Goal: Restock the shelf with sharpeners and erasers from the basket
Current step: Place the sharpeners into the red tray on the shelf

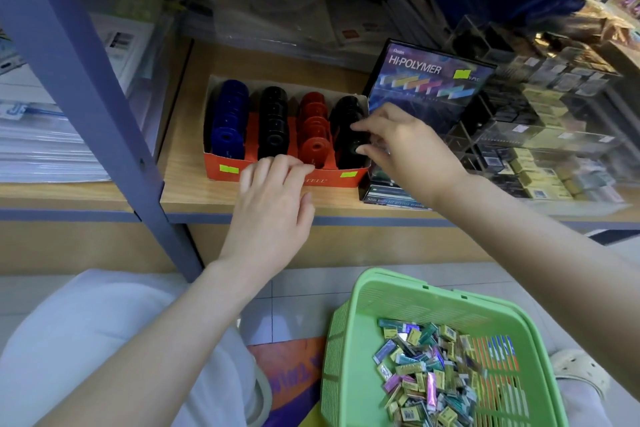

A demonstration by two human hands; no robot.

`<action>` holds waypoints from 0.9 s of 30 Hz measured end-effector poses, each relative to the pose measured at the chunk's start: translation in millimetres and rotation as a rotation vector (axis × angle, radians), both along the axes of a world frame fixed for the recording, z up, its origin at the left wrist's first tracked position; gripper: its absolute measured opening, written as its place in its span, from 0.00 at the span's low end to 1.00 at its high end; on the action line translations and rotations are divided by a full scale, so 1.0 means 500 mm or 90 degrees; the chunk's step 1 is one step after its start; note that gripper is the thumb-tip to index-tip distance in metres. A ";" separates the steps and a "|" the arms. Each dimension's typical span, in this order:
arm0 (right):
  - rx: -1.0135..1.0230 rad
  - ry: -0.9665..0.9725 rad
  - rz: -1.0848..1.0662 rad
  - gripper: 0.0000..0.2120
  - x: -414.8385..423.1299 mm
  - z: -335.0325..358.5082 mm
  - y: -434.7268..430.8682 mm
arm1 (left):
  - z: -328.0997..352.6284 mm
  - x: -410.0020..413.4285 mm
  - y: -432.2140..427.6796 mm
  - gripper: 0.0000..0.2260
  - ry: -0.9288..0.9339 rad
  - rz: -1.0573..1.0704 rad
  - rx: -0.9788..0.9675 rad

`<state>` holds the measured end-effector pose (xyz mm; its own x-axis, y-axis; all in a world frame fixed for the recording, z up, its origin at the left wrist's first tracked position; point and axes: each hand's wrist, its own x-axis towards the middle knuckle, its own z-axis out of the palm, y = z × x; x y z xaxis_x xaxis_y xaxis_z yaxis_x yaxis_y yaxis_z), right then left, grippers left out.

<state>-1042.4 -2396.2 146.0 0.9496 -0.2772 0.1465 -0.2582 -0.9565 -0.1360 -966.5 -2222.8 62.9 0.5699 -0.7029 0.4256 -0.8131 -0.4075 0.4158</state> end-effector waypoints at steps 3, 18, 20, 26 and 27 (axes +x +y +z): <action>-0.024 -0.076 0.006 0.19 -0.037 -0.020 0.018 | -0.003 -0.003 0.008 0.16 -0.010 -0.025 -0.032; 0.279 0.246 -0.382 0.23 -0.548 -0.459 0.002 | -0.207 -0.246 -0.134 0.22 0.112 -0.337 0.323; 0.330 0.309 -0.457 0.28 -0.589 -0.520 -0.013 | -0.234 -0.259 -0.186 0.22 0.104 -0.348 0.363; 0.499 0.395 -0.570 0.40 -0.652 -0.667 -0.027 | -0.298 -0.275 -0.274 0.24 0.052 -0.339 0.477; 0.477 0.417 -0.565 0.41 -0.654 -0.684 -0.026 | -0.307 -0.276 -0.277 0.24 0.022 -0.340 0.490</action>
